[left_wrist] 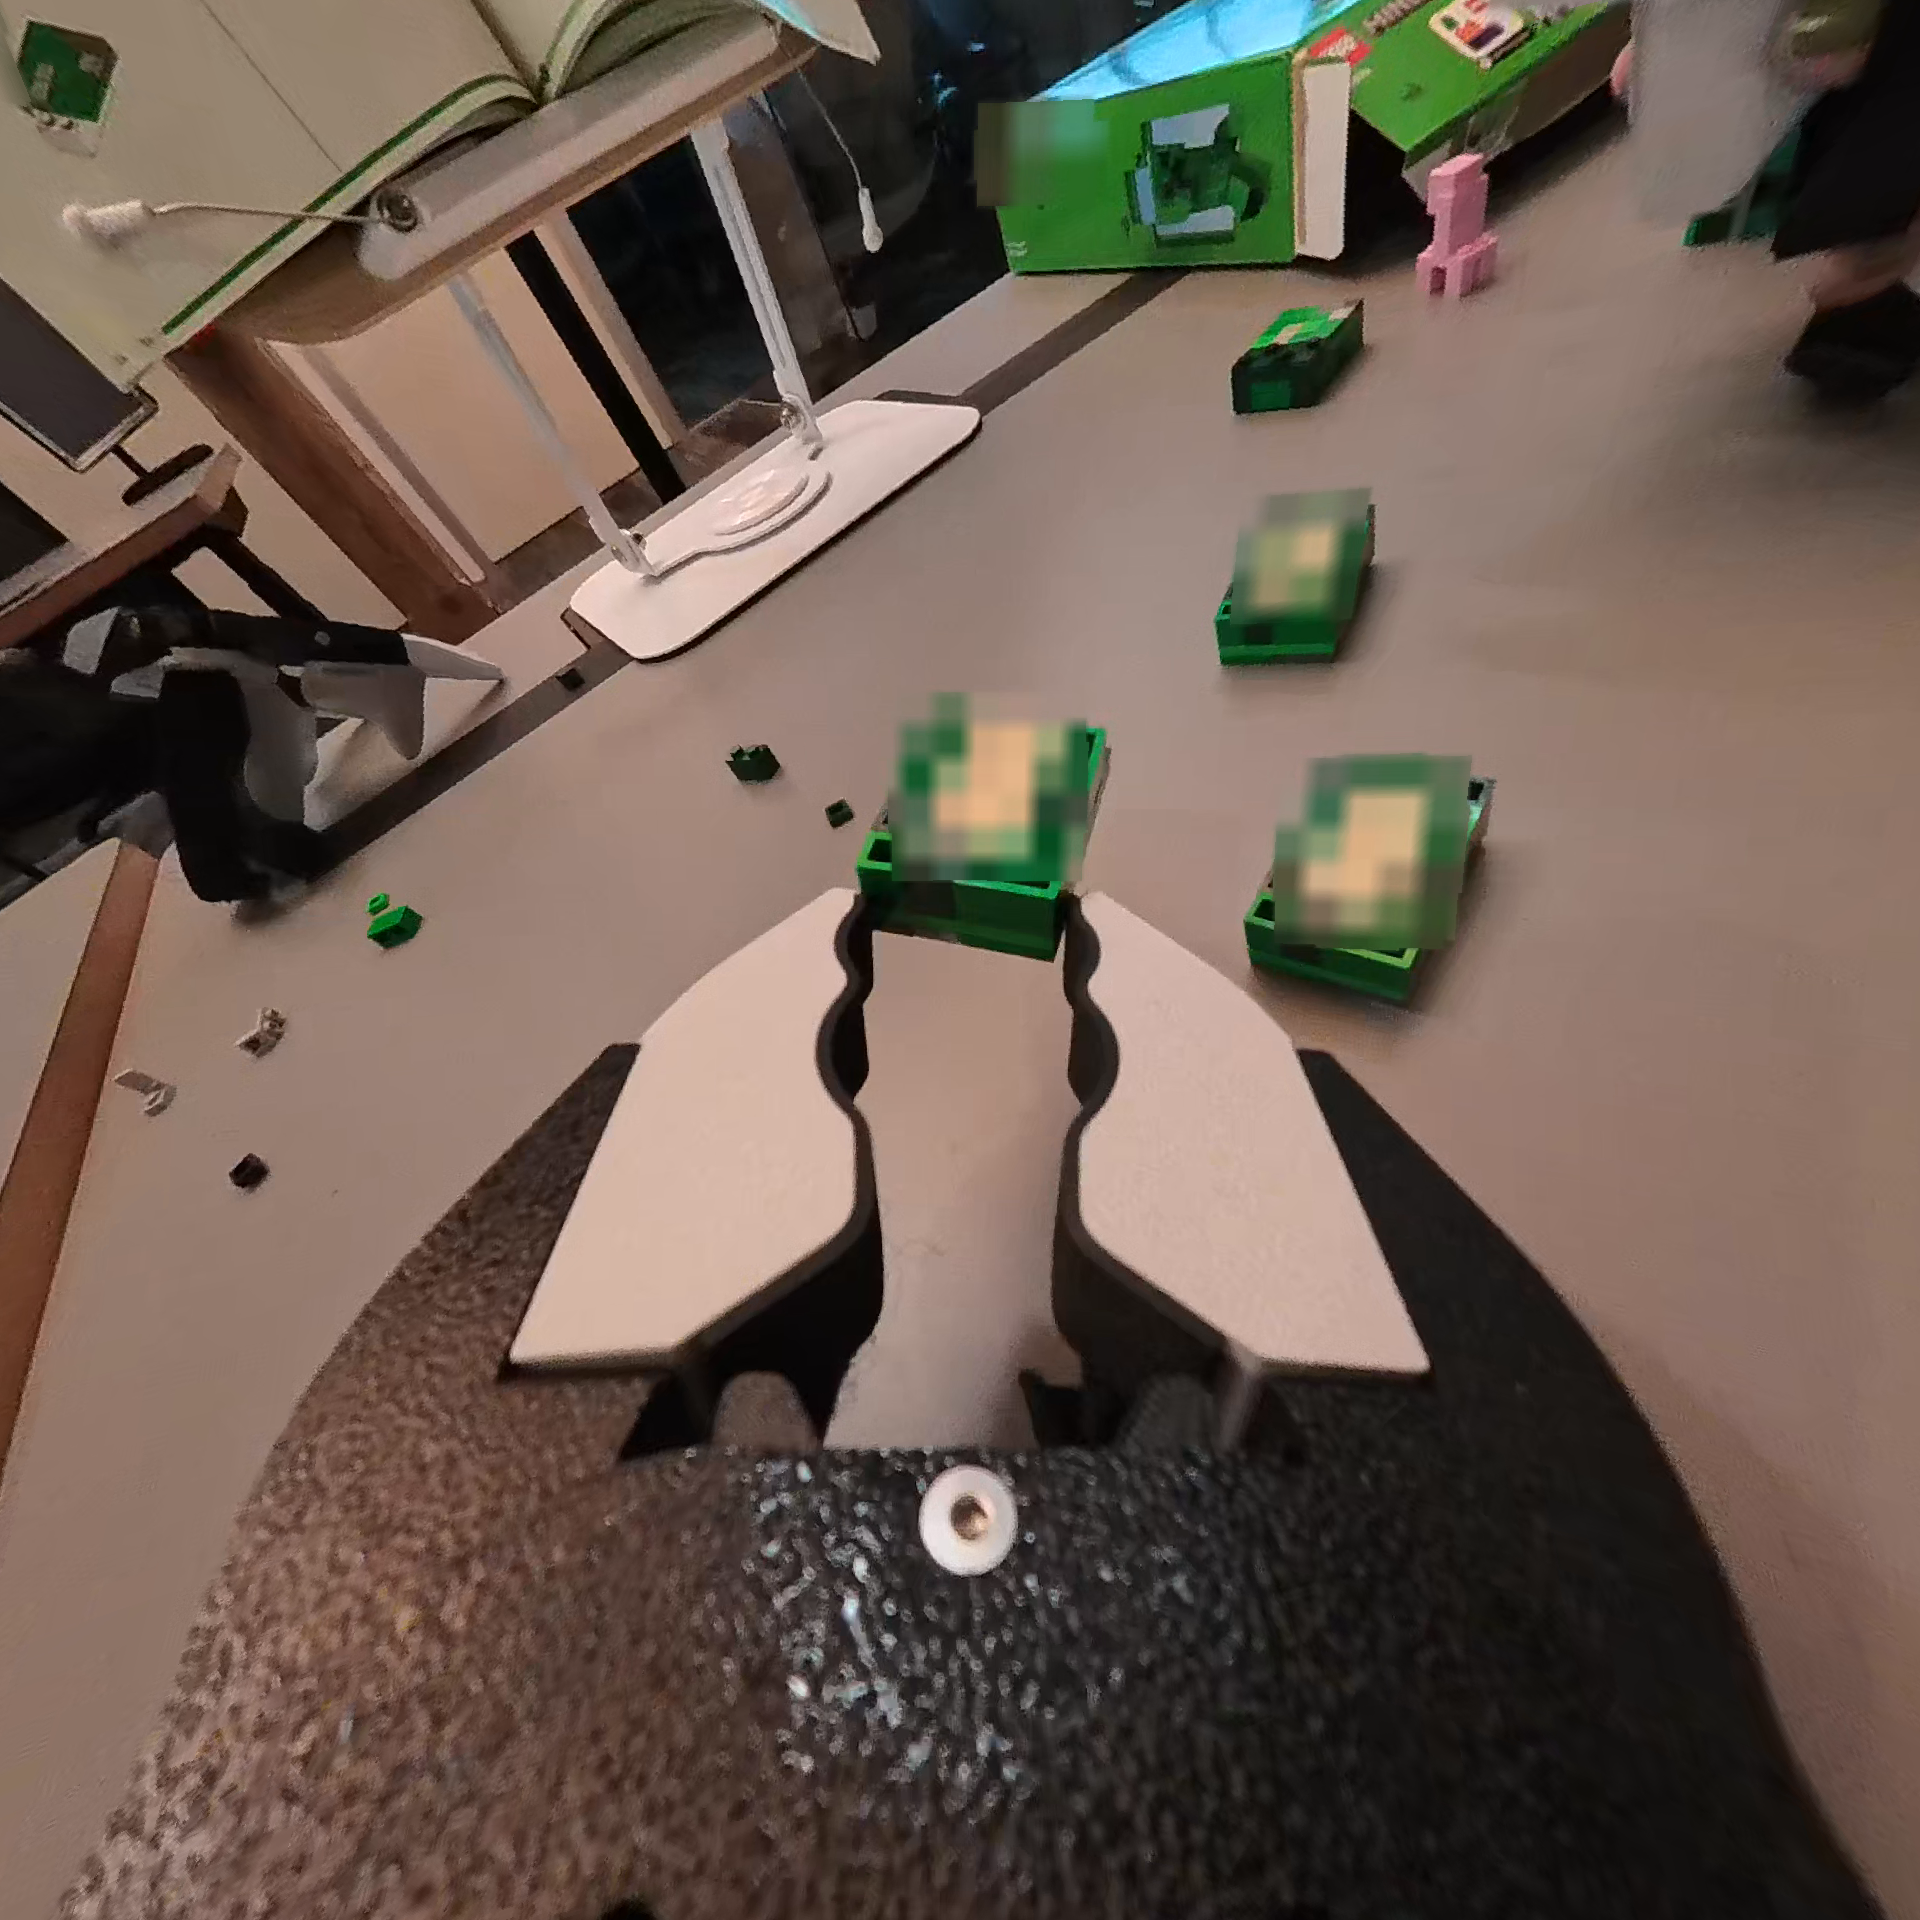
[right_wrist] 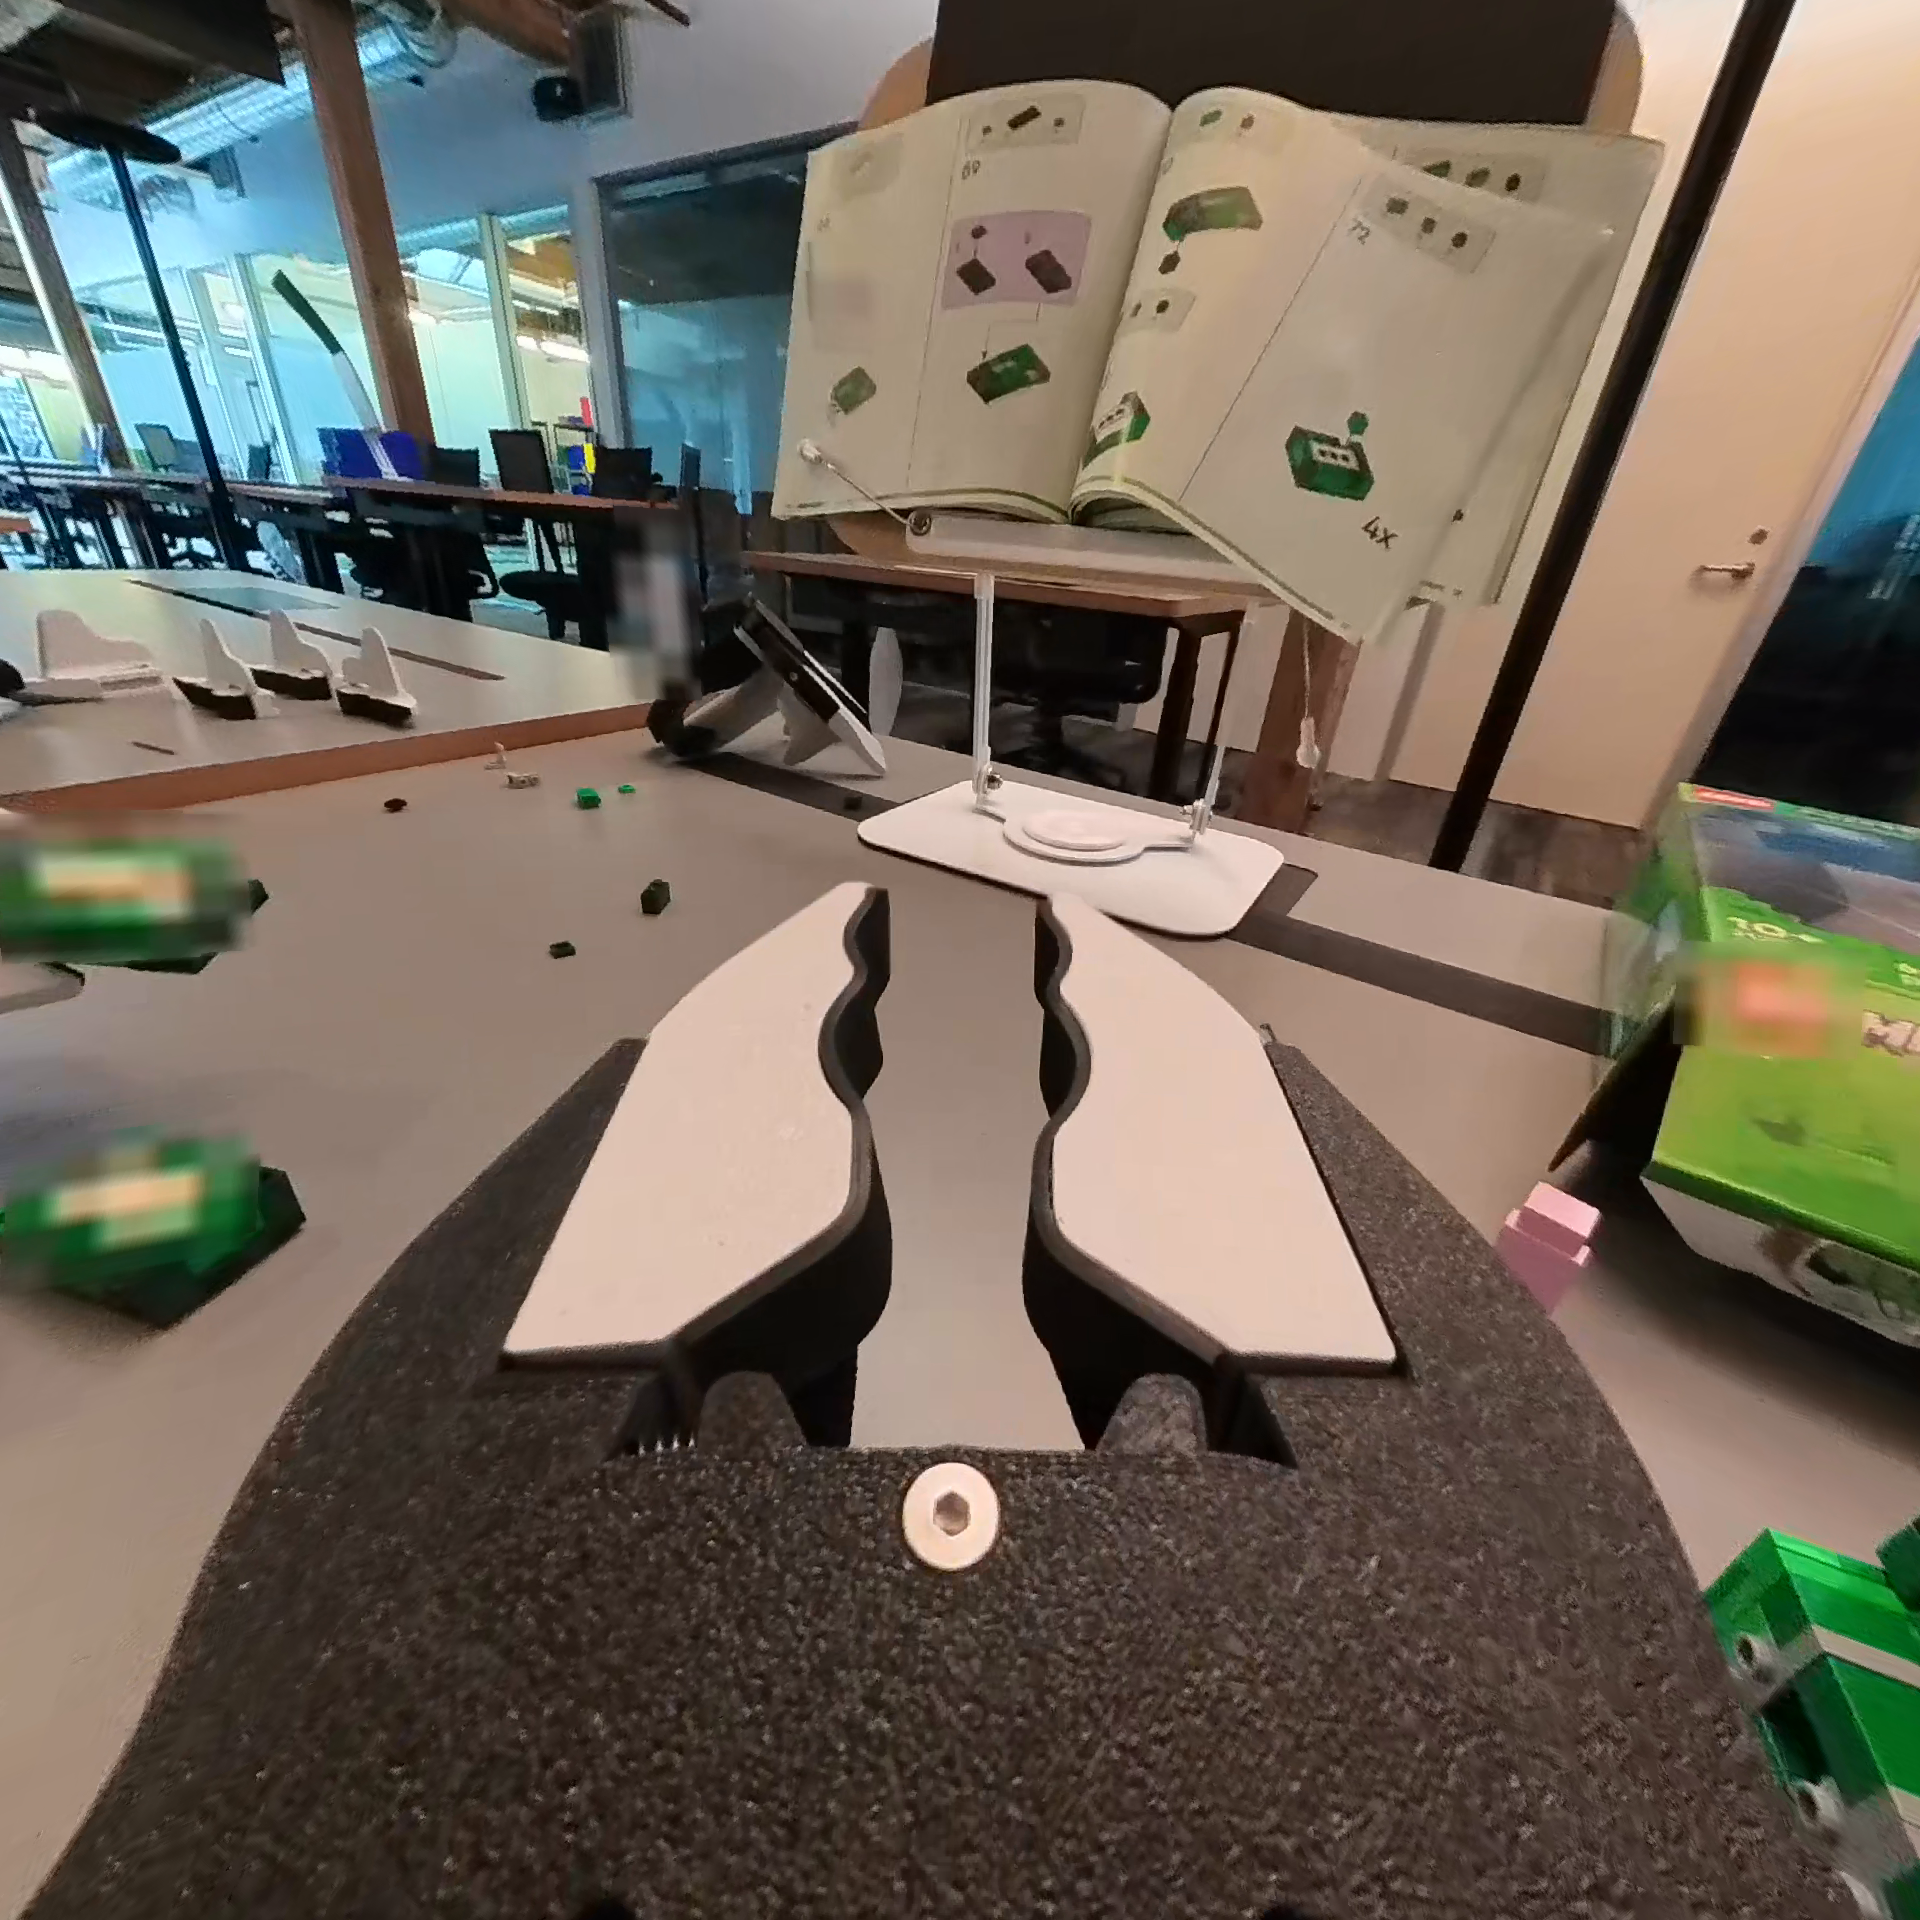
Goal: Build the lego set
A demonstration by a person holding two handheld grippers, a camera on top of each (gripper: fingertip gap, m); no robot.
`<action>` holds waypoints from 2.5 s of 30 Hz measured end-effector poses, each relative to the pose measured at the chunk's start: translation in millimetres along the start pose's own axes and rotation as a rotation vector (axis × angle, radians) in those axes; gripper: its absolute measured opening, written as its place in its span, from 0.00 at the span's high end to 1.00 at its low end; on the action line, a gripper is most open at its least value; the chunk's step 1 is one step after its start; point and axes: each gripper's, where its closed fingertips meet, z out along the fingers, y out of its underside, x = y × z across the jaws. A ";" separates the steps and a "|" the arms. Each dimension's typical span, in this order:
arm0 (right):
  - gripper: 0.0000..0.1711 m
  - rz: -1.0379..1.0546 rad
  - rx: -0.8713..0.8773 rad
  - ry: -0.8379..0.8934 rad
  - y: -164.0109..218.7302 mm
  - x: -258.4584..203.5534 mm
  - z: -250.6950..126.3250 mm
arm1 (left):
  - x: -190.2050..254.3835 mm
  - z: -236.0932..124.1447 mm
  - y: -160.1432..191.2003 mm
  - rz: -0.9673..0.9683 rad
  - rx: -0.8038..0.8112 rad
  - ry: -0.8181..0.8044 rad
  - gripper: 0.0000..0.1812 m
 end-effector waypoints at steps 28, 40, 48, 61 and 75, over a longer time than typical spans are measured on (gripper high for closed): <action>0.89 0.063 0.040 0.005 -4.0 7.3 -1.6 | 8.2 5.4 4.7 0.132 -0.038 -0.028 0.81; 0.94 -0.008 0.221 0.254 -34.5 44.4 -28.5 | 5.3 4.6 2.4 0.119 -0.020 -0.043 0.81; 0.94 0.010 0.222 0.266 -33.9 48.0 -29.5 | 6.0 5.4 2.6 0.129 -0.024 -0.044 0.81; 0.97 0.041 0.214 0.244 -31.3 47.4 -28.2 | 6.4 5.5 1.9 0.133 -0.021 -0.044 0.81; 0.97 0.048 0.196 0.216 -28.4 42.8 -24.9 | 7.5 5.2 1.2 0.136 -0.019 -0.036 0.81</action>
